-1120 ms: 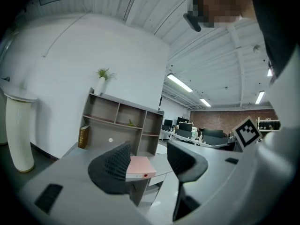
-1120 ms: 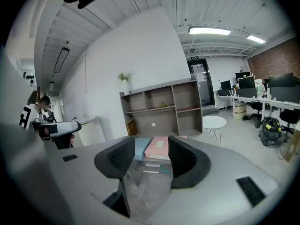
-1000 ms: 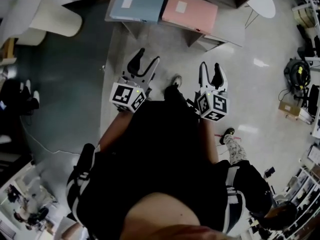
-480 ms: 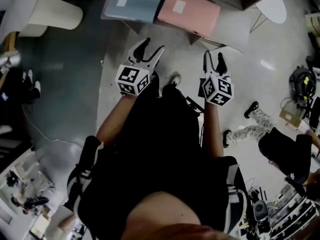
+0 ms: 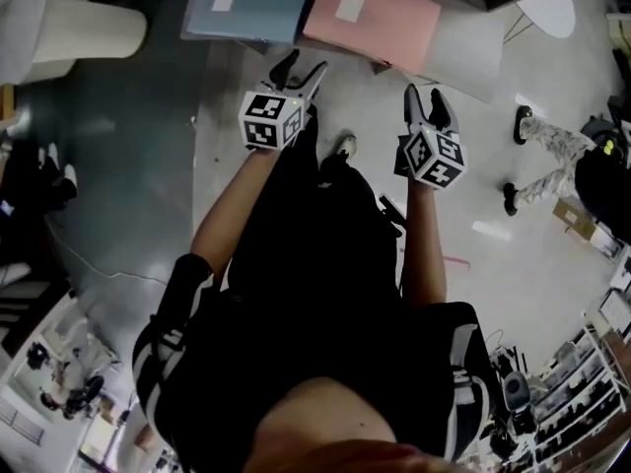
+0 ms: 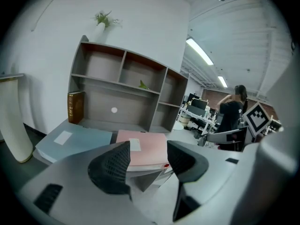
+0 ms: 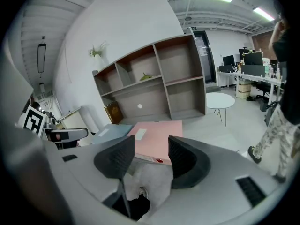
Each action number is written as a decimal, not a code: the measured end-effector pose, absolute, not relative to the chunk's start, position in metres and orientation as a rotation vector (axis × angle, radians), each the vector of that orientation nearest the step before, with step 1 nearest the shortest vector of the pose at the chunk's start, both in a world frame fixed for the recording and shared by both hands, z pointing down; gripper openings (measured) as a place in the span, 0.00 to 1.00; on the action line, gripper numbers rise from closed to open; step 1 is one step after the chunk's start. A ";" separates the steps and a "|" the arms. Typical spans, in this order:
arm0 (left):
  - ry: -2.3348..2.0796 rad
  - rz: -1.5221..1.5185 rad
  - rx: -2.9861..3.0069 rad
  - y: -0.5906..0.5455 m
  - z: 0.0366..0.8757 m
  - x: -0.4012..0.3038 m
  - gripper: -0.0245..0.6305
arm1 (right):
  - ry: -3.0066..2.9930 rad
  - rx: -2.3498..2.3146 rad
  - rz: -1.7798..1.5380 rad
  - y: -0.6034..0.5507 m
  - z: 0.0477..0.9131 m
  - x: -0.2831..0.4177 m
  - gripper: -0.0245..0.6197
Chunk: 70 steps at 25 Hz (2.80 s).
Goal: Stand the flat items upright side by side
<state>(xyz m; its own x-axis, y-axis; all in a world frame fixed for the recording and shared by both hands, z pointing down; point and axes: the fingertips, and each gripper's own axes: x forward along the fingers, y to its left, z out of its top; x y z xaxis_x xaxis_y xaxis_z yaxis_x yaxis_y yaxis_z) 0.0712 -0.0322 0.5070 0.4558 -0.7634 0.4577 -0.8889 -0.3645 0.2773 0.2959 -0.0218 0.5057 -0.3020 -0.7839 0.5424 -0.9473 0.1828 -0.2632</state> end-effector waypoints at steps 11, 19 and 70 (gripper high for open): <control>-1.261 0.521 2.073 -0.101 0.613 0.060 0.45 | -2.025 1.618 0.918 -0.081 0.587 0.302 0.42; -1.202 0.617 2.001 -0.123 0.658 0.058 0.47 | -1.925 1.612 1.002 -0.088 0.636 0.313 0.44; -1.290 0.556 1.937 -0.045 0.662 0.044 0.51 | -1.941 1.478 0.966 -0.042 0.666 0.328 0.52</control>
<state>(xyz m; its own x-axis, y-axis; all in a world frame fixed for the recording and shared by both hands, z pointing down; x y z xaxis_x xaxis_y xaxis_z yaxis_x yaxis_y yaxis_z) 0.0445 -0.0450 0.6618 0.4027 -0.5982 0.6928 -0.9144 -0.2285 0.3341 0.3283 -0.0418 0.6663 -0.2760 -0.5966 0.7535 -0.9609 0.1538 -0.2302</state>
